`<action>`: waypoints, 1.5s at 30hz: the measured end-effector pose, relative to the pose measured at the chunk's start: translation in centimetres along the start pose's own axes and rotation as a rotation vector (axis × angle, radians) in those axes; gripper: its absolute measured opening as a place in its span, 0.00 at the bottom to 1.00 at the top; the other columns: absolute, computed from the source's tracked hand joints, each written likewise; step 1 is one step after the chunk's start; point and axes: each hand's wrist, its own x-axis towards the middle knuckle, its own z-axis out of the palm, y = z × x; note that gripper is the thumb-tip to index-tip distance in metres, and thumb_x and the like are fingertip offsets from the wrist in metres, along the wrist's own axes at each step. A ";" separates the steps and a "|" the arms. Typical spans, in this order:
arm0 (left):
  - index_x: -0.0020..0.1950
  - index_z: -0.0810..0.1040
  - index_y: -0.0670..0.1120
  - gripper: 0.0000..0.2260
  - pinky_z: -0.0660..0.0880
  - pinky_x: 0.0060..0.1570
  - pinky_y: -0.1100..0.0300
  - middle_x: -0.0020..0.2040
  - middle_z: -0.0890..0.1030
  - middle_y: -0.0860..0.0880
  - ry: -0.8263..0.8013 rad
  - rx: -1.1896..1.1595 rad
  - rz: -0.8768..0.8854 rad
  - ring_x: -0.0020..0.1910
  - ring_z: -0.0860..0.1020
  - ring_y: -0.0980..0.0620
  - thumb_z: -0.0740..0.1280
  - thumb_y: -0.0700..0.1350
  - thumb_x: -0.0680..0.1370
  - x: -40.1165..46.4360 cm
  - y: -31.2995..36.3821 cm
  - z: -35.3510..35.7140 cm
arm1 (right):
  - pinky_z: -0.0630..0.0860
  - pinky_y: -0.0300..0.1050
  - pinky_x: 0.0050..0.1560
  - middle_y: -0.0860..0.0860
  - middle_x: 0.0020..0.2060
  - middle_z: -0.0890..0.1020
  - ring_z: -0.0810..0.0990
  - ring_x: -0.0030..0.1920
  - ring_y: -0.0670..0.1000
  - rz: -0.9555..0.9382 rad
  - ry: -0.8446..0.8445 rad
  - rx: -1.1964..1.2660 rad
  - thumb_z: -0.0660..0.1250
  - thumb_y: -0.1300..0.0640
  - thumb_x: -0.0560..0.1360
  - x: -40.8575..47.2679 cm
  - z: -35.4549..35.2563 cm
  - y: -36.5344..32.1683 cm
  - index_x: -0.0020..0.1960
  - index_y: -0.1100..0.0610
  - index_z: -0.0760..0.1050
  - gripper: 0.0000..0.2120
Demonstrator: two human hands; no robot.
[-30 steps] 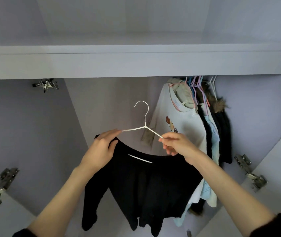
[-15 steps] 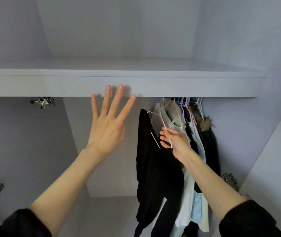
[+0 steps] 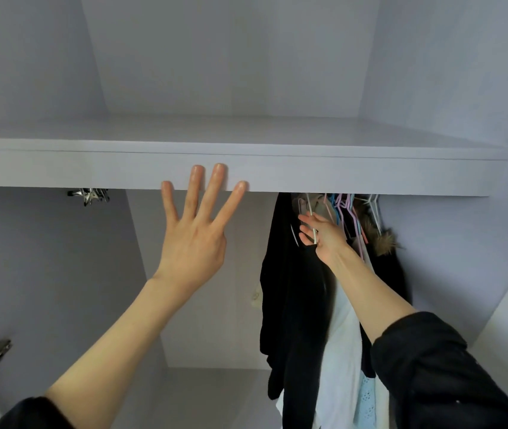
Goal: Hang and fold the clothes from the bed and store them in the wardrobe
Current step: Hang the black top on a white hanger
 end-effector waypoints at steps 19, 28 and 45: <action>0.77 0.50 0.50 0.45 0.44 0.66 0.31 0.76 0.50 0.43 -0.059 0.001 -0.029 0.74 0.49 0.35 0.68 0.30 0.66 0.0 0.0 0.1 | 0.72 0.41 0.39 0.63 0.55 0.80 0.77 0.37 0.52 -0.029 0.419 -0.401 0.58 0.64 0.79 1.8 -1.8 0.2 0.59 0.67 0.74 0.13; 0.76 0.58 0.46 0.36 0.51 0.69 0.34 0.76 0.55 0.37 -0.253 -0.294 -0.107 0.75 0.50 0.34 0.64 0.30 0.70 -3.3 3.8 -2.1 | 0.70 0.49 0.65 0.53 0.60 0.74 0.73 0.60 0.53 -0.138 0.211 -0.726 0.59 0.60 0.79 -7.1 -3.9 -1.1 0.69 0.59 0.69 0.18; 0.70 0.69 0.49 0.17 0.66 0.59 0.65 0.62 0.76 0.52 -0.859 -1.357 0.348 0.61 0.73 0.55 0.59 0.43 0.81 -13.6 23.1 -16.2 | 0.73 0.38 0.49 0.58 0.57 0.80 0.79 0.55 0.54 0.075 0.527 -0.838 0.62 0.60 0.78 -47.4 -14.5 3.1 0.65 0.58 0.72 0.15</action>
